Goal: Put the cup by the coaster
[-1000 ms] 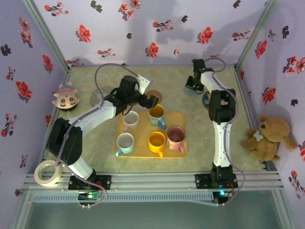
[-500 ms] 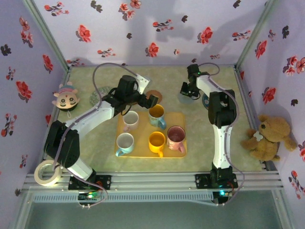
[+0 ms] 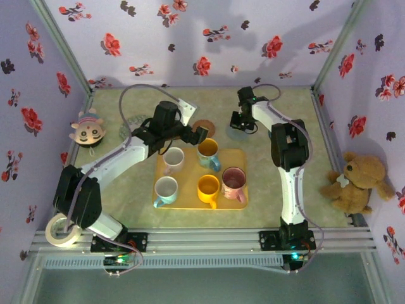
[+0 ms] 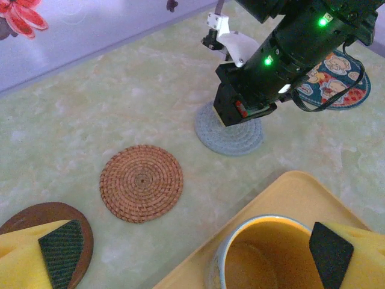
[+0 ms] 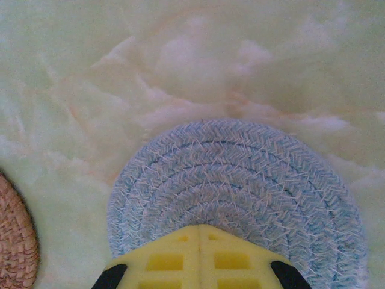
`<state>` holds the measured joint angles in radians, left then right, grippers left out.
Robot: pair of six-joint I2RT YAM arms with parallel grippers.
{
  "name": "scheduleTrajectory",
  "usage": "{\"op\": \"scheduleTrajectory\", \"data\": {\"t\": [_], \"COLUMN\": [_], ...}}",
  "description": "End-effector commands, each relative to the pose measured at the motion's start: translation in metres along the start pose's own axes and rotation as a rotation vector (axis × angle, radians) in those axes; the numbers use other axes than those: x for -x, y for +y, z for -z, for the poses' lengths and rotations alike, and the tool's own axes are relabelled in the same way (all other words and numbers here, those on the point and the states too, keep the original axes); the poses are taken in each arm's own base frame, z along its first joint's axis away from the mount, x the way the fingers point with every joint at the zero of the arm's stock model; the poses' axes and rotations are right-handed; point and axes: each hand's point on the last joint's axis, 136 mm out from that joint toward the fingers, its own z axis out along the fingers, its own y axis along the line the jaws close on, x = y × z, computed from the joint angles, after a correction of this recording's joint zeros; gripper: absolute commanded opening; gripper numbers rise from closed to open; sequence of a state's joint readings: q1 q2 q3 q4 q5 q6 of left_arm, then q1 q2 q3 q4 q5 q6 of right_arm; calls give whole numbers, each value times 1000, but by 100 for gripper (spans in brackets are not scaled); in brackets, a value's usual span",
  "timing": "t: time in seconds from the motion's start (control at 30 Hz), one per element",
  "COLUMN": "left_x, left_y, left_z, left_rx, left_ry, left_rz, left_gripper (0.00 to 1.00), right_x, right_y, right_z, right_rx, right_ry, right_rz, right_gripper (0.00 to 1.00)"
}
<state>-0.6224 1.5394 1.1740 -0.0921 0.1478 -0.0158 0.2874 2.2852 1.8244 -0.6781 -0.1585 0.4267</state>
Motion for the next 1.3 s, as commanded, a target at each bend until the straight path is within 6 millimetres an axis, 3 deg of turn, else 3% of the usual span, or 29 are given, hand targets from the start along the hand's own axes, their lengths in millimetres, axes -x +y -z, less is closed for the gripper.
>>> {"op": "scheduleTrajectory", "data": {"t": [0.0, 0.47, 1.27], "left_x": [-2, -9, -11], "left_y": [-1, -2, -2], "left_z": [6, 9, 5], "left_rx": [13, 10, 7], "left_ry": [2, 1, -3], "left_rz": [-30, -28, -21], "left_gripper": [100, 100, 100], "right_x": [-21, -22, -25], "right_y": [4, 17, 22], "right_z": [-14, -18, -18], "right_rx": [-11, -7, -5], "right_ry": [81, 89, 106], "right_rz": [4, 22, 34], "right_gripper": [0, 0, 1]}}
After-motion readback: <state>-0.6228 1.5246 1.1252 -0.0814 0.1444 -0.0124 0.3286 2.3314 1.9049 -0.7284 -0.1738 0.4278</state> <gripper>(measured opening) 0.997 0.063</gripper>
